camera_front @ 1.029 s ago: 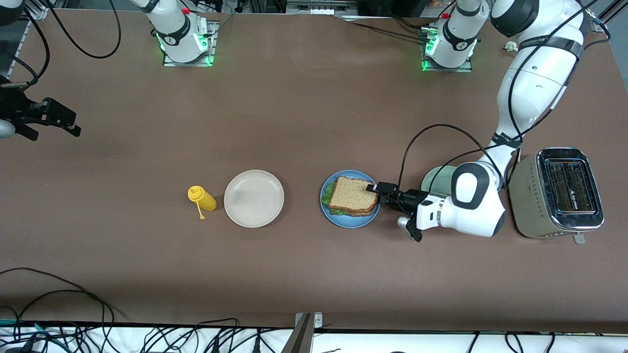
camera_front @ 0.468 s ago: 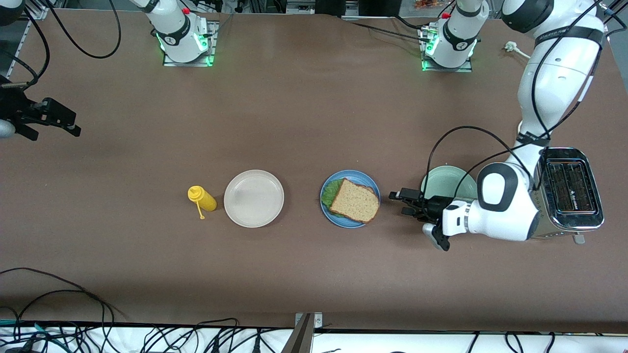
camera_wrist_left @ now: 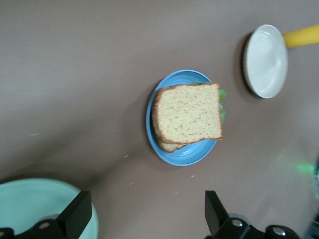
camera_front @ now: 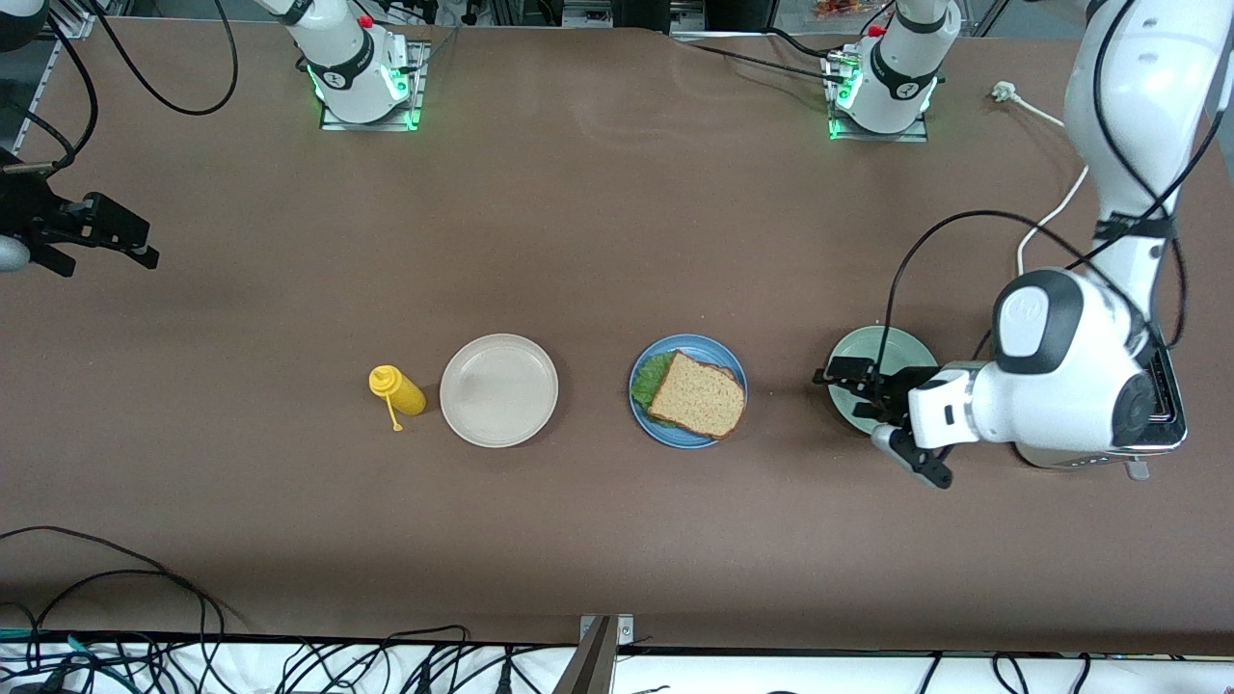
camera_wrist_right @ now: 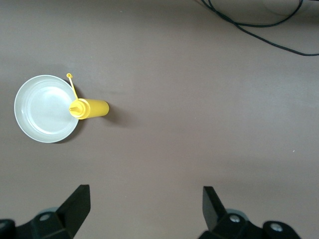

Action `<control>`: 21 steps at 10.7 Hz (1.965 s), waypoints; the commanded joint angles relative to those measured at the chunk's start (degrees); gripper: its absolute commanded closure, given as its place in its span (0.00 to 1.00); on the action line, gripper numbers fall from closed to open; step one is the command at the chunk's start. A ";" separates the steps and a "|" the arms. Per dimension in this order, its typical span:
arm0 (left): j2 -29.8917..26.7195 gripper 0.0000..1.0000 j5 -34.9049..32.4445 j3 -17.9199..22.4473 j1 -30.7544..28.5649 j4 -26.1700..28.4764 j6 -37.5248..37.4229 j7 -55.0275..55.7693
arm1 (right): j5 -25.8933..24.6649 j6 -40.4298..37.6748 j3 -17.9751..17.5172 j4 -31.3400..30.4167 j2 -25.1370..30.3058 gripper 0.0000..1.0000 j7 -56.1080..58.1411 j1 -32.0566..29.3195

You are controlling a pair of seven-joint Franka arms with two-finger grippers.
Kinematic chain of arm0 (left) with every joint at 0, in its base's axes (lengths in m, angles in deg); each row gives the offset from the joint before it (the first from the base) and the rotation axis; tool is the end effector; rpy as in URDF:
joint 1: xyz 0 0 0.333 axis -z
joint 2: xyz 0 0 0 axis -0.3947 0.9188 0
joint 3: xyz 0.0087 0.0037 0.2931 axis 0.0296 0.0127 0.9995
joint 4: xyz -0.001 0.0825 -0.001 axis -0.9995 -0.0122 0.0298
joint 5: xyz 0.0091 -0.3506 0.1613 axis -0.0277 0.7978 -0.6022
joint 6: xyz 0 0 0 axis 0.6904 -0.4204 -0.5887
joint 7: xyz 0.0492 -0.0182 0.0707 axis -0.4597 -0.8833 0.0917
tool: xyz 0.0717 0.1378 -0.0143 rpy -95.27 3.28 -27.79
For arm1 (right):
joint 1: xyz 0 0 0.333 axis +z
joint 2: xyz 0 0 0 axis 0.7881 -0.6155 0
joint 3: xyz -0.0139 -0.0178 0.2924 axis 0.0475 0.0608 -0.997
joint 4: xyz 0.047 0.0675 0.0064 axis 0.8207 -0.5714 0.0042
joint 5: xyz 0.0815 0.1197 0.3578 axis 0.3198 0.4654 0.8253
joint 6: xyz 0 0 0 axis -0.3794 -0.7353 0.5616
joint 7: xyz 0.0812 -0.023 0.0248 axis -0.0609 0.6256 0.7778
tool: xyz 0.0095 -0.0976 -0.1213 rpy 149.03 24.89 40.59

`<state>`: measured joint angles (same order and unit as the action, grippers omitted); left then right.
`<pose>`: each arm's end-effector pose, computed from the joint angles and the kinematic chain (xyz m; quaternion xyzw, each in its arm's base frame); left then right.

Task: Make sandwich in blue plate with both arms

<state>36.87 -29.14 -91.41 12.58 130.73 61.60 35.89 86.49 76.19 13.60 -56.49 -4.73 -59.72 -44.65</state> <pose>0.6659 -0.1477 0.2942 0.9374 -0.2138 -0.0625 0.2677 0.5671 -0.0236 0.5230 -0.9978 -0.0479 -0.0424 0.0200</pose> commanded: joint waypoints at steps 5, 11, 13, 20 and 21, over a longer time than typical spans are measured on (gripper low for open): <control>-20.94 0.00 -15.69 0.31 -0.23 2.12 -16.92 17.19 | -0.50 -0.61 0.54 1.07 -0.14 0.00 -0.72 0.11; -29.91 0.00 -18.25 6.15 6.75 5.00 -20.56 22.84 | -1.46 -2.80 0.54 2.29 0.22 0.00 -0.54 0.11; -33.94 0.00 -15.19 13.21 9.95 8.59 -17.40 22.84 | -1.55 -2.81 0.54 2.30 0.04 0.00 -0.45 0.11; -42.59 0.00 -9.72 20.35 12.61 16.80 -13.69 22.40 | -2.17 -2.98 0.45 2.39 0.13 0.00 -0.45 0.11; -42.59 0.00 -10.94 20.18 12.69 16.63 -13.78 22.40 | -2.17 -2.98 0.45 2.30 0.04 0.00 -0.45 0.11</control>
<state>-4.82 -40.25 -71.82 24.68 146.12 46.60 58.34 85.25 74.59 13.94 -55.20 -4.63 -59.73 -44.74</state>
